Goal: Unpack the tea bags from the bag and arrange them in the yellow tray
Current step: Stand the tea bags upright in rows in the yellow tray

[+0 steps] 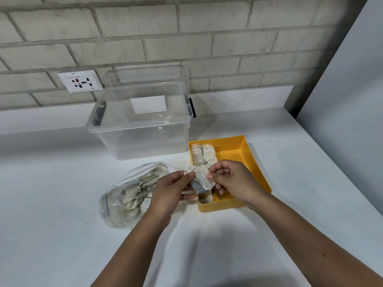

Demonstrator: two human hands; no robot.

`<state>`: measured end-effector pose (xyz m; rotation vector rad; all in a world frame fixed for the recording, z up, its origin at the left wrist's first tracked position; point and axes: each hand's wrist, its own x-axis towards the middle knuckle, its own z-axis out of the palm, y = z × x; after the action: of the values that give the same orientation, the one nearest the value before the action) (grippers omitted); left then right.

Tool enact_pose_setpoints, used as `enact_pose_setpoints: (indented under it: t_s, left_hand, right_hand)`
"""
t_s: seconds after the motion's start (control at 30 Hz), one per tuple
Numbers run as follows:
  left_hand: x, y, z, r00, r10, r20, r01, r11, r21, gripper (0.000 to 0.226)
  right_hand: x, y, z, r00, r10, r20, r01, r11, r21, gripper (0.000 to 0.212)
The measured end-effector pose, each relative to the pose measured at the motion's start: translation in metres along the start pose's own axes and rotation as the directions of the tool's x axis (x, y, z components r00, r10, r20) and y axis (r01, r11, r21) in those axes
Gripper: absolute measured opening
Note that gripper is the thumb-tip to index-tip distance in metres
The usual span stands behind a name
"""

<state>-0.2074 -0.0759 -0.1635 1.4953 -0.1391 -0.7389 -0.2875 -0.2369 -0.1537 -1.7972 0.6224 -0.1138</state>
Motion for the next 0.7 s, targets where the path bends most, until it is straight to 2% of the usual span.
enact_pose_setpoints:
  t_s: [0.1, 0.23, 0.4, 0.7]
  left_hand:
    - [0.001, 0.001, -0.001, 1.0, 0.015, -0.013, -0.015, 1.0, 0.003, 0.02]
    - [0.004, 0.003, -0.008, 0.998, 0.017, -0.053, -0.018, 0.999, -0.032, 0.018]
    - [0.005, 0.001, -0.012, 0.998, 0.009, -0.067, -0.011, 0.999, -0.031, 0.022]
    - [0.003, 0.001, -0.01, 0.999, -0.013, -0.053, 0.01, 0.999, -0.05, 0.012]
  right_hand:
    - [0.004, 0.0, -0.01, 1.0, 0.004, 0.022, -0.003, 0.999, -0.036, 0.01]
    - [0.014, 0.012, -0.036, 0.997, 0.051, -0.058, -0.056, 0.994, -0.094, 0.003]
    - [0.018, 0.024, -0.038, 0.979, 0.202, 0.028, -0.194, 0.964, -0.185, 0.006]
    - [0.029, 0.026, -0.019, 0.956, 0.288, 0.058, -0.266, 0.932, -0.246, 0.011]
